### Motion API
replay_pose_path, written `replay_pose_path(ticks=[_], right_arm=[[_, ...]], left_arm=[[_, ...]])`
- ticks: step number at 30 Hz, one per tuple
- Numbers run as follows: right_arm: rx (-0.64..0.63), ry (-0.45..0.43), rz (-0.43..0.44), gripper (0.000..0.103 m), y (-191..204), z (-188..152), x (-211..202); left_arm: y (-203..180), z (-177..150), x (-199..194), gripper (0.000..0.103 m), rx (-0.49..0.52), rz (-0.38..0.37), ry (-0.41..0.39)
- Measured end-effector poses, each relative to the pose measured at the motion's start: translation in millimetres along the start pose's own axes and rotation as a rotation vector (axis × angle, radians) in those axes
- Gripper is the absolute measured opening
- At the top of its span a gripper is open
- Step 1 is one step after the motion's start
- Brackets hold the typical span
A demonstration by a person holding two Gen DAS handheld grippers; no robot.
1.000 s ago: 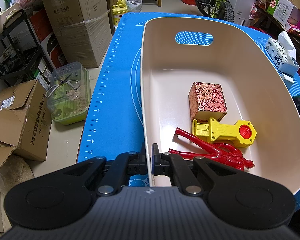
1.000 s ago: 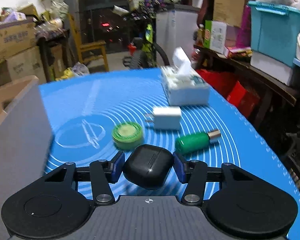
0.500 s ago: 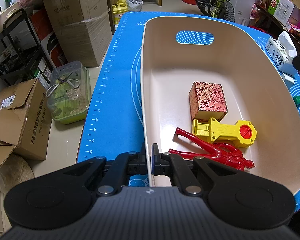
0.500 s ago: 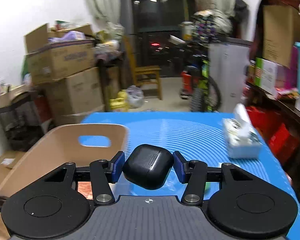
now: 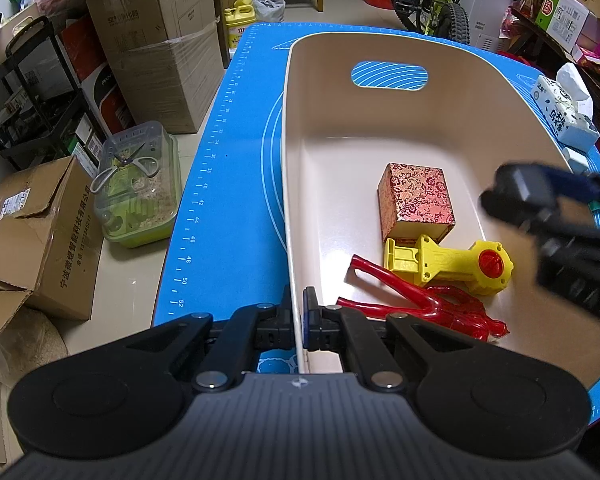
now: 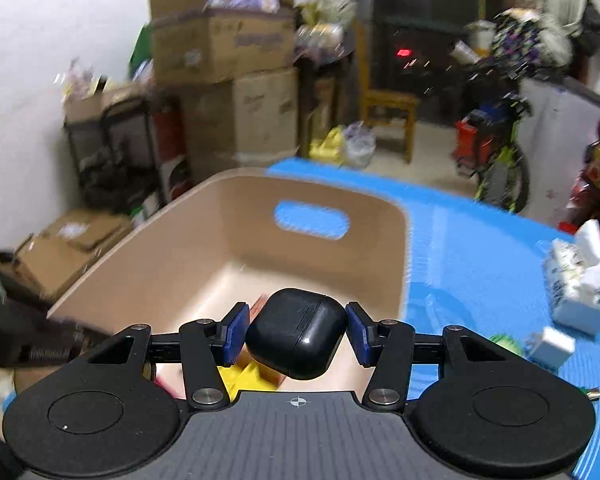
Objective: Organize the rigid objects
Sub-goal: 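Carry the black earbud case into the basket and release it, then grasp the green cylinder with the right gripper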
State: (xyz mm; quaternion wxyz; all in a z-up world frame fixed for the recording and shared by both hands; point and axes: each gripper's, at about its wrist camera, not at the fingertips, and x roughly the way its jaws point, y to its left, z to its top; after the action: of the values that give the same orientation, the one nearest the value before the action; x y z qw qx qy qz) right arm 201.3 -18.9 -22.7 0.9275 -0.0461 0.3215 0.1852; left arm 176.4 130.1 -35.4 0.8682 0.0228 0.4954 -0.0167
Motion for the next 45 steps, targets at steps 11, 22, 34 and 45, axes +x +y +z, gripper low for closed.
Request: replay_pose_path(ticks=[11,22,34,45], right_arm=[[-0.1,0.097,0.026,0.057,21.4,-10.5,9.4],[0.065,-0.006,0.036,0.075,-20.8,5.1,-18.1],[0.21,-0.066,-0.216,0.082,-124.2,-4.2,-39.9],[0.42,0.092,-0.413,0.082,-213.3,-73.6,0.3]], left_arm=[[-0.4,-0.1,0.2,0.005,0.0,0.001,0.0],[-1.1,-1.0,0.7,0.005,0.002,0.003,0.001],[-0.9,-0.1,0.2,0.005,0.005,0.009,0.002],[1.9,0.5,-0.5,0.005,0.011,0.011,0.003]])
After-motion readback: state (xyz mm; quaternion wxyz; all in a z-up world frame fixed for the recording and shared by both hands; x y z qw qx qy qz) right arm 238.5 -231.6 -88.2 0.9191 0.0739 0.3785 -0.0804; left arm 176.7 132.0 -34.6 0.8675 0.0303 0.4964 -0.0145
